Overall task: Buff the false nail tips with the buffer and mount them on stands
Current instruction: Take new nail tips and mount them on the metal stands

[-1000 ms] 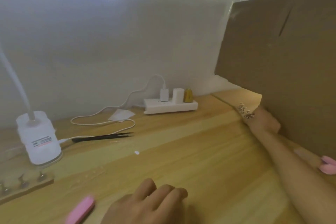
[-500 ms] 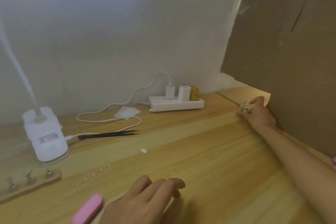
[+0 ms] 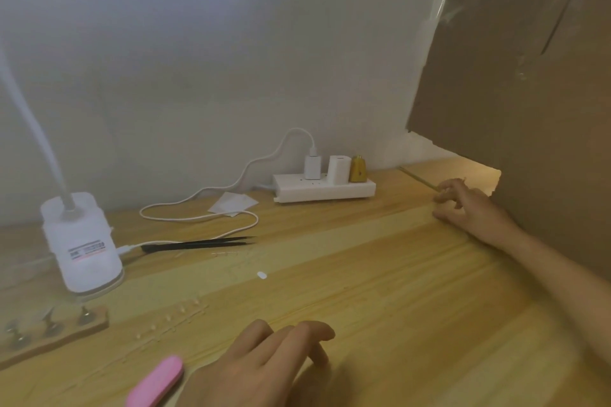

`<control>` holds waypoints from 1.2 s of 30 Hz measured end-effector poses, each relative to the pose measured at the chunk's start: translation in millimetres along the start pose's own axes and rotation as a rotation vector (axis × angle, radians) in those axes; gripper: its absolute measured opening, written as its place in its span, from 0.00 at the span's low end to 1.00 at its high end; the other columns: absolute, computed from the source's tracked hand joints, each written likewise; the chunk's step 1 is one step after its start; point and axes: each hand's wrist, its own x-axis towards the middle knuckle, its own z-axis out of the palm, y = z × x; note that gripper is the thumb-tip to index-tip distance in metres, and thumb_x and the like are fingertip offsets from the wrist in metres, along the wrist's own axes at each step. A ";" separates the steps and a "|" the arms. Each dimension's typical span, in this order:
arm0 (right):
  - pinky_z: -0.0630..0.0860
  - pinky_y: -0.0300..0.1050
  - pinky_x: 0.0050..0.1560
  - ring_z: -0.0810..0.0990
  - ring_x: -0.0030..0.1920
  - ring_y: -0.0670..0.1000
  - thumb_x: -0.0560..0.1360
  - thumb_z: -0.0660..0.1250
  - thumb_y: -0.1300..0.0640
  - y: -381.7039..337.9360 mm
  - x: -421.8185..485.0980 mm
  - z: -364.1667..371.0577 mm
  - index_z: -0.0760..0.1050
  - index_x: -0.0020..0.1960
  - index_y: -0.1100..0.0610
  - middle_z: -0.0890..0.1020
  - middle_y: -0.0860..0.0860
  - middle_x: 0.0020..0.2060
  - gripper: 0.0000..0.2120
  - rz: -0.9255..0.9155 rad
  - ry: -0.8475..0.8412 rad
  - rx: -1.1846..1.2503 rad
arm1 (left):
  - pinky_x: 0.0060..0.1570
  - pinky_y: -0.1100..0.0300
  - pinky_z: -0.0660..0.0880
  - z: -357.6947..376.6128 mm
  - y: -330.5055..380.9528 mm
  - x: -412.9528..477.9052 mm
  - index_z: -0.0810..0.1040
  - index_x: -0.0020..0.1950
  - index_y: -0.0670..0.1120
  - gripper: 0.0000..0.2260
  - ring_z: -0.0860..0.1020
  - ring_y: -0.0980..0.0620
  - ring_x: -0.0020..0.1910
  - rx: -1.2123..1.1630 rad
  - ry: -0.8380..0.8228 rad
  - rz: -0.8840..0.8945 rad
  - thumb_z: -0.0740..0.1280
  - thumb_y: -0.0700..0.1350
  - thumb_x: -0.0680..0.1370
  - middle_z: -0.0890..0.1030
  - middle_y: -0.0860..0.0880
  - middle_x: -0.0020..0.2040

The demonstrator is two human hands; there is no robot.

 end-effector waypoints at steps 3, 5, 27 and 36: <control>0.67 0.57 0.68 0.62 0.73 0.60 0.79 0.67 0.46 -7.9 -2.4 3.3 0.53 0.79 0.45 0.67 0.56 0.75 0.35 0.058 -0.016 -0.109 | 0.26 0.71 0.72 -47.1 30.9 3.6 0.61 0.66 0.72 0.15 0.66 0.70 0.49 0.025 0.128 0.158 0.52 0.67 0.79 0.66 0.82 0.53; 0.65 0.60 0.70 0.59 0.75 0.61 0.77 0.69 0.48 -26.4 -7.6 5.3 0.50 0.80 0.44 0.63 0.54 0.77 0.39 -0.012 -0.019 -0.069 | 0.24 0.69 0.72 -82.4 55.5 1.4 0.70 0.62 0.68 0.11 0.70 0.66 0.42 0.012 0.211 0.288 0.60 0.59 0.80 0.74 0.75 0.50; 0.75 0.48 0.55 0.74 0.54 0.44 0.78 0.69 0.49 -306.5 -189.8 71.1 0.80 0.54 0.46 0.76 0.42 0.50 0.06 -1.037 -0.336 0.282 | 0.50 0.61 0.73 -253.3 -96.0 -70.3 0.59 0.76 0.58 0.41 0.78 0.59 0.53 0.033 0.057 -0.478 0.78 0.47 0.70 0.81 0.62 0.46; 0.70 0.50 0.59 0.72 0.56 0.48 0.75 0.67 0.42 -270.2 -152.9 57.2 0.77 0.51 0.41 0.77 0.37 0.50 0.07 -0.816 -0.250 0.066 | 0.38 0.74 0.71 -281.9 -61.4 -89.0 0.69 0.69 0.49 0.32 0.79 0.67 0.43 0.043 0.336 -0.228 0.78 0.43 0.69 0.84 0.56 0.46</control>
